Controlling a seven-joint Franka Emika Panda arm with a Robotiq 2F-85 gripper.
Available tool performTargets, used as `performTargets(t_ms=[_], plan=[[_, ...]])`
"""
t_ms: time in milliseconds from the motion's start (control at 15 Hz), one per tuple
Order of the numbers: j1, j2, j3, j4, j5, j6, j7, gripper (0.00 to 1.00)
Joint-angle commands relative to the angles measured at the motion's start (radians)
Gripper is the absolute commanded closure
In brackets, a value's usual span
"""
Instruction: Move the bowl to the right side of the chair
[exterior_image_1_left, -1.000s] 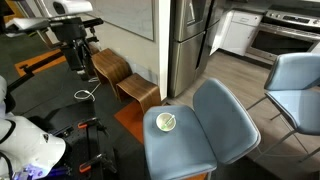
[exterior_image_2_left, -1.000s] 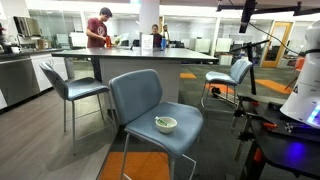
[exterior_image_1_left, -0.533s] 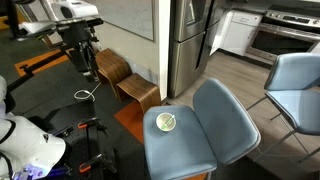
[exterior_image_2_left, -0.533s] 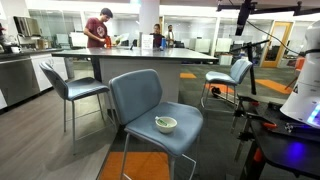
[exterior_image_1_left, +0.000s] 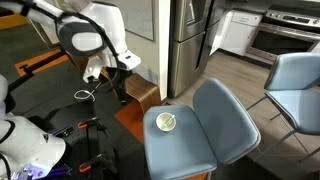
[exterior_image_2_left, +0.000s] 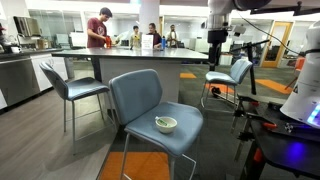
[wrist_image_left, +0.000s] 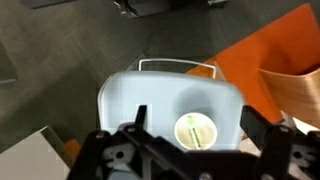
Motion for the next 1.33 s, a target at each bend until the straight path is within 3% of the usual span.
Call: performTargets(t_ms=[0,267,467,733,1267], plan=[[0.013,0.221,-0.044,0.044,0.001,0.168,0.015,0.00],[0.029,0.472,-0.097,0.072,0.079,0.403,-0.020,0.00],[-0.003,0.671,-0.085,0.152,0.212,0.515,-0.107,0.00],[-0.080,0.885,-0.032,0.318,0.335,0.567,-0.205,0.00],[-0.155,1.206,-0.014,0.647,0.349,0.553,-0.228,0.00]])
